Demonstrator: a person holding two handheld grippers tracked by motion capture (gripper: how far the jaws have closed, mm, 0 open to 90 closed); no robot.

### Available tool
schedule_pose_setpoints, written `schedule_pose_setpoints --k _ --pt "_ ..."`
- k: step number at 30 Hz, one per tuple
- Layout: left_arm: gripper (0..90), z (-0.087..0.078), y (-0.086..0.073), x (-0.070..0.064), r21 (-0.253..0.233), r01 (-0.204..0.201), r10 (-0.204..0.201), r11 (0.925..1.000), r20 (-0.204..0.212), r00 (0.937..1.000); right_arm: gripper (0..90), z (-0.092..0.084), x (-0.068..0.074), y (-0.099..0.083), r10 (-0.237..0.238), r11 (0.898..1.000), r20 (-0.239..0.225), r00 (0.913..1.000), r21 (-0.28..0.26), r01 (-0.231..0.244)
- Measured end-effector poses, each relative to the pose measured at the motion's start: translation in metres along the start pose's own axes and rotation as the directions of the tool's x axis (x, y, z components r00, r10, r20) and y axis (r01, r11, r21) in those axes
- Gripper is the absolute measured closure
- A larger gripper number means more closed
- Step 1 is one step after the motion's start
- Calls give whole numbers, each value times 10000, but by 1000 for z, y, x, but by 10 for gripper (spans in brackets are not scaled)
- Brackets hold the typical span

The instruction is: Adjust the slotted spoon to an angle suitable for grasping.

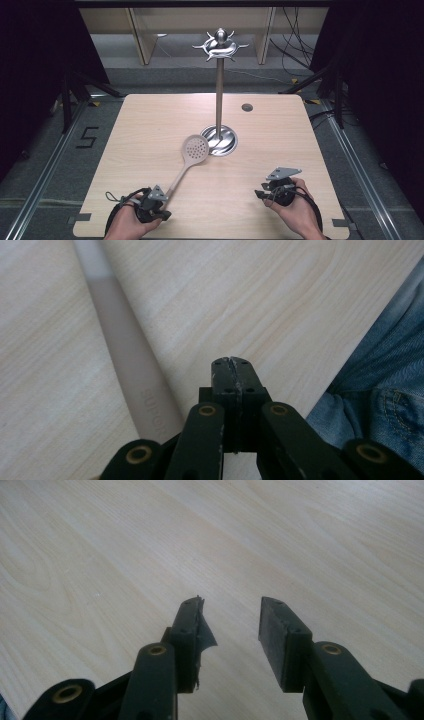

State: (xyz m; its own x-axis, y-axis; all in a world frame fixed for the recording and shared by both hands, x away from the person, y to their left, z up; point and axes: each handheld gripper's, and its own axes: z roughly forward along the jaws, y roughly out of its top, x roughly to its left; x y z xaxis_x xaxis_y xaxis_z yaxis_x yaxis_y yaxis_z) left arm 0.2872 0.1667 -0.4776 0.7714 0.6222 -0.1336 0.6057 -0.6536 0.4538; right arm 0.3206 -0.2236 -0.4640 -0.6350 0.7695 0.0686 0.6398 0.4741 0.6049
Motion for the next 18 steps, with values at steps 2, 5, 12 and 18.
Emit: schedule_pose_setpoints --k 2,5,12,18 --pt "894 2 0 -1 67 26 -26 10000 -15 10000 618 0 0 0 62 10000 -24 10000 -7 -62" --pt "894 4 1 0 148 66 -65 9999 -73 10000 615 0 -1 0 -118 9999 30 9999 -66 119" --pt "894 9 0 0 314 126 -121 9994 -146 9998 614 0 0 0 -91 9999 3 10000 -78 91" --pt "894 11 0 2 414 125 -114 9991 -272 9996 611 0 -1 0 -93 9999 -13 10000 -83 92"
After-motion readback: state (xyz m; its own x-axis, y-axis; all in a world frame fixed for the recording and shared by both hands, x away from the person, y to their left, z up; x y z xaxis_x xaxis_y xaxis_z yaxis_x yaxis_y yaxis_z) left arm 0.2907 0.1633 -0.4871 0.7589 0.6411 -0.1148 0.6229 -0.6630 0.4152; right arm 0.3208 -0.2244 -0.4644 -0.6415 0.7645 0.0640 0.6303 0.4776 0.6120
